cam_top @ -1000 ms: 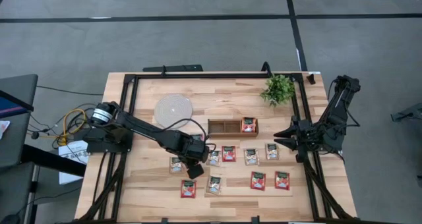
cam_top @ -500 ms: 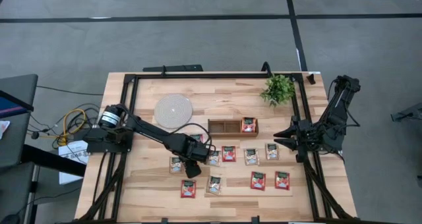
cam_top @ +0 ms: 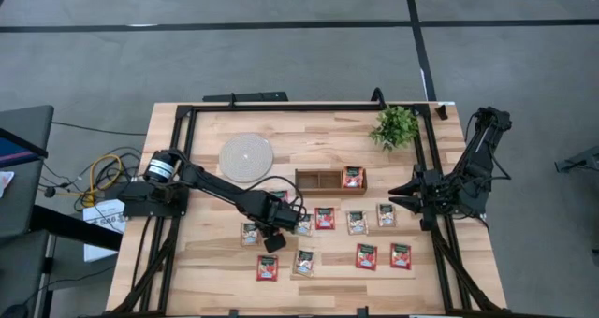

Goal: Pick & Place Tea
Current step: Put the orange tea bag into the right section of the wooden organizer

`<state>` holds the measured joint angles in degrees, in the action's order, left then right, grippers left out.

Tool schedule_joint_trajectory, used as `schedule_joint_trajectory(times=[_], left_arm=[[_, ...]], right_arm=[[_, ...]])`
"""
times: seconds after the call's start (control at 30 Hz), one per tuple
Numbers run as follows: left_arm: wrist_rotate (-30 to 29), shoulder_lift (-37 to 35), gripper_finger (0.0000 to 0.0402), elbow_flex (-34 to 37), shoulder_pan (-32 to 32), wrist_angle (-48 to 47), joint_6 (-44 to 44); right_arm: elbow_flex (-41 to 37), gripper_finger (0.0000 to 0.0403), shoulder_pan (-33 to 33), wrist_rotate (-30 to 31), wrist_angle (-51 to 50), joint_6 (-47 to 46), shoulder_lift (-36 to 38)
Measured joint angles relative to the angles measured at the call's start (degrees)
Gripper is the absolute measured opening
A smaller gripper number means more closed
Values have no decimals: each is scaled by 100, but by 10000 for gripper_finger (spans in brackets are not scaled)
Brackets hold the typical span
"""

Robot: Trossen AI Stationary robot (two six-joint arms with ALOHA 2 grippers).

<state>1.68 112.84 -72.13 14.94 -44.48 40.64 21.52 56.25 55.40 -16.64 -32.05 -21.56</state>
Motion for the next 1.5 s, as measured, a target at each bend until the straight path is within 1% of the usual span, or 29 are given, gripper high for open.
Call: schedule_joint_trajectory(times=[0.1,0.13,0.33,0.5,0.57,0.67,0.77,0.83,0.93,1.0,1.1,1.2,1.3,1.37,1.5], left_arm=[[10,6,12,-61,0,-23,35],[4,10,7,-90,2,-42,35],[-133,65,0,-429,4,-421,-39],[-178,65,0,-1077,37,-1462,-108],[-365,64,0,-1456,84,-1872,-177],[-863,62,0,-2133,154,-2427,-365],[-1536,54,0,-2878,207,-2572,-607],[-2019,45,0,-3350,208,-2545,-837],[-2626,37,0,-3956,203,-2287,-1350],[-2955,37,0,-4226,193,-1971,-1743],[-3319,37,0,-4435,189,-1390,-2403],[-3482,46,0,-4493,164,-824,-2924],[-3490,61,0,-4493,120,-524,-3083],[-3563,63,0,-4493,99,-408,-3112],[-3719,63,0,-4493,70,-338,-3125]], right_arm=[[0,98,0,0,0,0,0],[0,98,0,0,0,0,0],[0,98,0,0,0,-9,0],[0,98,0,0,0,-147,0],[0,98,0,0,0,-249,0],[0,98,-2,-30,105,-336,-17],[0,98,-59,-378,277,-351,-26],[2,98,-152,-605,354,-350,-127],[2,98,-365,-711,510,-346,-423],[2,98,-538,-898,674,-344,-581],[2,98,-851,-1301,1002,-190,-862],[2,98,-1202,-1626,1479,179,-1167],[49,98,-1550,-1803,1910,505,-1313],[183,98,-1783,-1882,1936,581,-1408],[519,111,-2262,-2349,1933,841,-1601]])
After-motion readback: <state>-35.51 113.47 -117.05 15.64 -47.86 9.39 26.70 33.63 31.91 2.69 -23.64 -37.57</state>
